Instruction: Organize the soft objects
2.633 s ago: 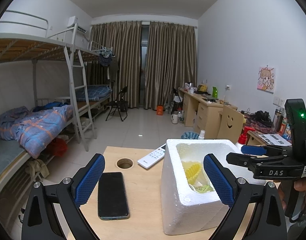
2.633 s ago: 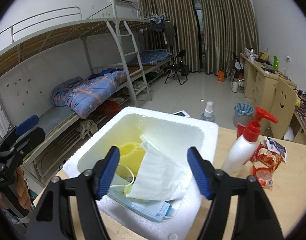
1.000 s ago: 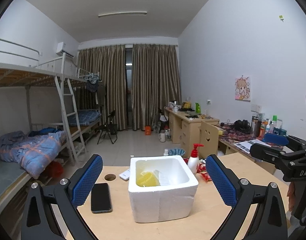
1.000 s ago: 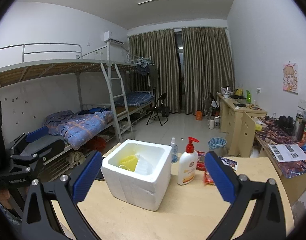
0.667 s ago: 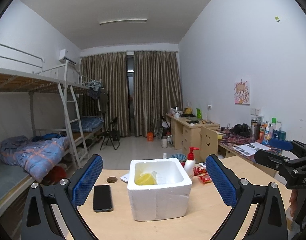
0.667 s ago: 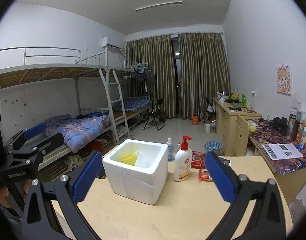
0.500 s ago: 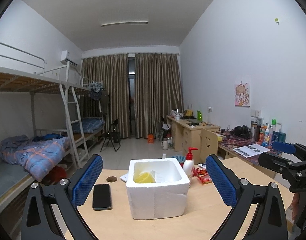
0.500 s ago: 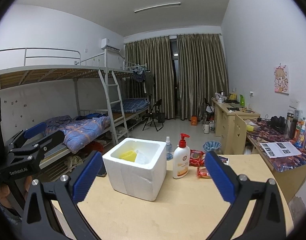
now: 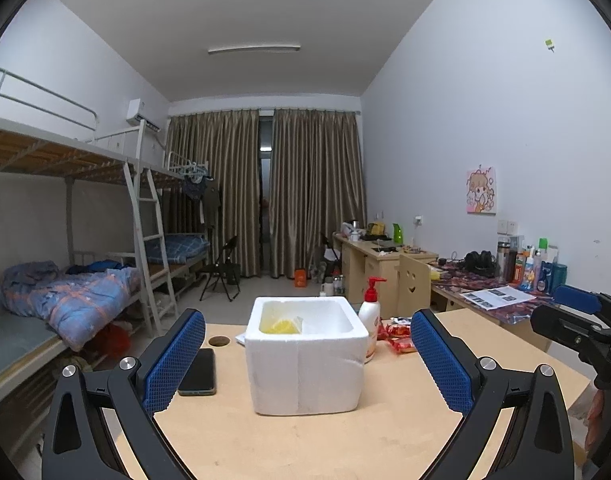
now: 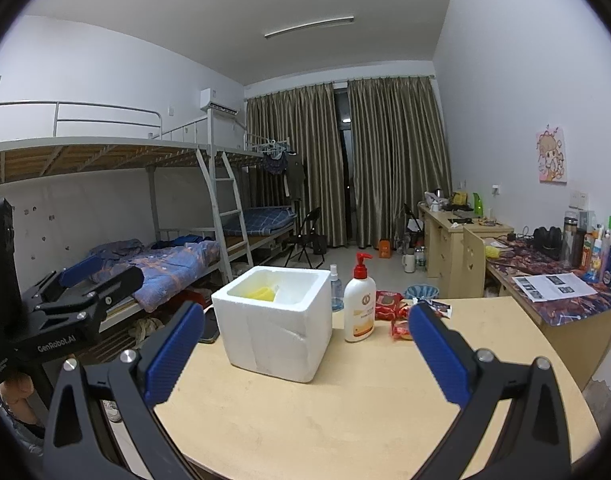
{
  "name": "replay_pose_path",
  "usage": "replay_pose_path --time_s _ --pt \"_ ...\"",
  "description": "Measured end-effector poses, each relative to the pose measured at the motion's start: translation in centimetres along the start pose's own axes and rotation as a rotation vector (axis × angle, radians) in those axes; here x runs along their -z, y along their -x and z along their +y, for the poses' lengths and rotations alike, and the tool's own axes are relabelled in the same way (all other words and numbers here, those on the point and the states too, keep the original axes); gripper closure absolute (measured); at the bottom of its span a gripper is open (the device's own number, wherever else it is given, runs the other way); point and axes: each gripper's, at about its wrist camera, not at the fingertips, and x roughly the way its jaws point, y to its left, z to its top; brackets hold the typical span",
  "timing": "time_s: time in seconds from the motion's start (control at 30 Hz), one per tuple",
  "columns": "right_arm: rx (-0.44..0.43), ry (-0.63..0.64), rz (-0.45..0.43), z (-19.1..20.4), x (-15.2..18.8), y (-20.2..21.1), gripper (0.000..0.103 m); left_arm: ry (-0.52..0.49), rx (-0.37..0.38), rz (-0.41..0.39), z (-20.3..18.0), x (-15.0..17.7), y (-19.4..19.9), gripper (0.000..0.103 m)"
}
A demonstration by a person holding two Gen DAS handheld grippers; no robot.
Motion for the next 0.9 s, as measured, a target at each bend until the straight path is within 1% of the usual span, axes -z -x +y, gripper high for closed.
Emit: replay_pose_path --time_s 0.13,0.2,0.27,0.4,0.63,0.8,0.9 --pt "0.009 -0.017 -0.027 0.2 1.6 0.7 0.0 0.014 -0.001 -0.016 -0.1 1.6 0.7 0.0" --pt "0.018 -0.015 -0.021 0.4 2.5 0.8 0.0 0.021 0.01 -0.017 -0.1 2.4 1.1 0.0" --pt "0.03 -0.005 -0.019 0.6 3.0 1.1 0.0 0.019 0.006 -0.012 -0.2 3.0 1.3 0.0" --pt "0.053 -0.016 -0.018 0.5 4.2 1.4 0.0 0.036 0.023 0.014 0.1 4.1 1.3 0.0" --pt "0.063 -0.031 0.006 0.4 6.1 1.6 0.0 0.049 0.001 0.044 0.6 6.0 1.2 0.0" --pt "0.063 -0.046 0.018 0.6 7.3 1.8 0.0 0.064 0.005 0.067 0.7 7.1 1.0 0.0" --pt "0.063 -0.044 0.034 0.8 7.9 1.7 0.0 0.057 -0.001 0.079 0.5 7.9 1.0 0.0"
